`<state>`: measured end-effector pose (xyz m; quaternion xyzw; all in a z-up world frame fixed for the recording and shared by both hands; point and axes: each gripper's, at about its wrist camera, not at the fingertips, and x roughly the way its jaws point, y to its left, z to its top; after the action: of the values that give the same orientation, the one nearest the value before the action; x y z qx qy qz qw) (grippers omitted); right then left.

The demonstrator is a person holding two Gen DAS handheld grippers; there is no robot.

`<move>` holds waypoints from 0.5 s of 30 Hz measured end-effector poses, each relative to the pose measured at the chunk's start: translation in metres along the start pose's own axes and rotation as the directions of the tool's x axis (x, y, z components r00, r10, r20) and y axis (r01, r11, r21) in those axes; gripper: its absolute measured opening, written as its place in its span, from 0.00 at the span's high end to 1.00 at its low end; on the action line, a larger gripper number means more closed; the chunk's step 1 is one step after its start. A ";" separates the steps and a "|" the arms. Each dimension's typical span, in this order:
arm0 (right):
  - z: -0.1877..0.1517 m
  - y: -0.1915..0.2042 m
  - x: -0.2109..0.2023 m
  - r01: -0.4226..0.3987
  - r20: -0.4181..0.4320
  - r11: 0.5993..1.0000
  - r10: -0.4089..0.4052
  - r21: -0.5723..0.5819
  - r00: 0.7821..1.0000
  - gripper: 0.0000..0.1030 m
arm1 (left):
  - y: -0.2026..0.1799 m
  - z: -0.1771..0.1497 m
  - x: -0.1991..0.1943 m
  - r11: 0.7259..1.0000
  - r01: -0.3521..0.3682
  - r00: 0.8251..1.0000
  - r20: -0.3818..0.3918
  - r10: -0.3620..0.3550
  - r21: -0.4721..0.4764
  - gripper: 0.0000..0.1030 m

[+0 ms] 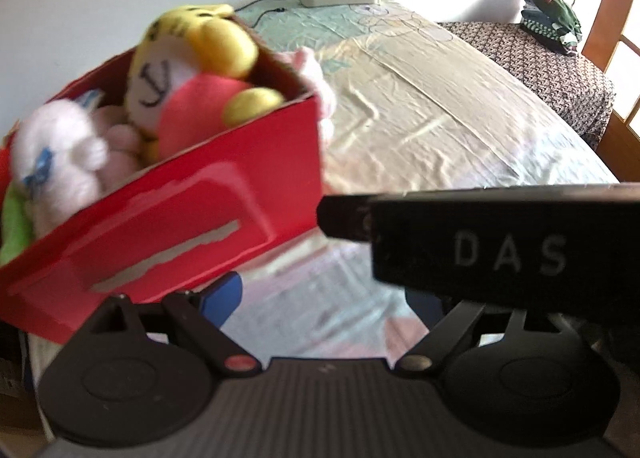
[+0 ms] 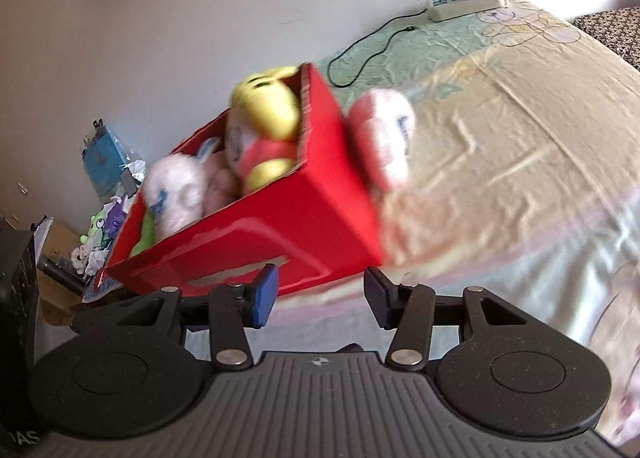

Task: Organize objects
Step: 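Move the open right gripper to the pink bunny plush on the bed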

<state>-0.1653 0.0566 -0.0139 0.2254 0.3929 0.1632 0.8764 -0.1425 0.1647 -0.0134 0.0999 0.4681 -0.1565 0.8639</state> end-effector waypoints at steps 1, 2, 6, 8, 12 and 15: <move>0.006 -0.009 0.000 0.000 -0.004 1.000 0.000 0.005 1.000 0.51 | -0.007 0.005 0.005 1.000 0.000 1.000 -0.008 0.000 -0.002 0.15; 0.011 -0.016 0.001 -0.002 -0.009 1.000 0.002 0.009 1.000 0.51 | -0.014 0.008 0.009 1.000 0.000 1.000 -0.013 0.000 -0.001 0.15; 0.031 -0.049 0.004 -0.020 -0.050 1.000 0.020 0.017 0.999 0.55 | -0.039 0.023 0.027 1.000 -0.015 0.999 -0.039 0.014 -0.015 0.15; 0.041 -0.065 0.007 -0.037 -0.070 0.999 0.039 0.017 0.997 0.57 | -0.050 0.031 0.037 0.999 -0.027 0.998 -0.052 0.025 -0.032 0.15; 0.062 -0.091 0.017 -0.092 -0.115 0.996 0.092 0.008 0.989 0.64 | -0.066 0.042 0.051 0.995 -0.069 0.996 -0.066 0.064 -0.069 0.15; 0.075 -0.104 0.030 -0.151 -0.155 0.989 0.148 -0.008 0.977 0.66 | -0.075 0.045 0.056 0.988 -0.127 0.991 -0.060 0.122 -0.088 0.15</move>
<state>-0.0777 -0.0372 -0.0420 0.2325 0.4400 0.2493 0.8308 -0.1067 0.0706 -0.0381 0.0935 0.4911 -0.0780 0.8626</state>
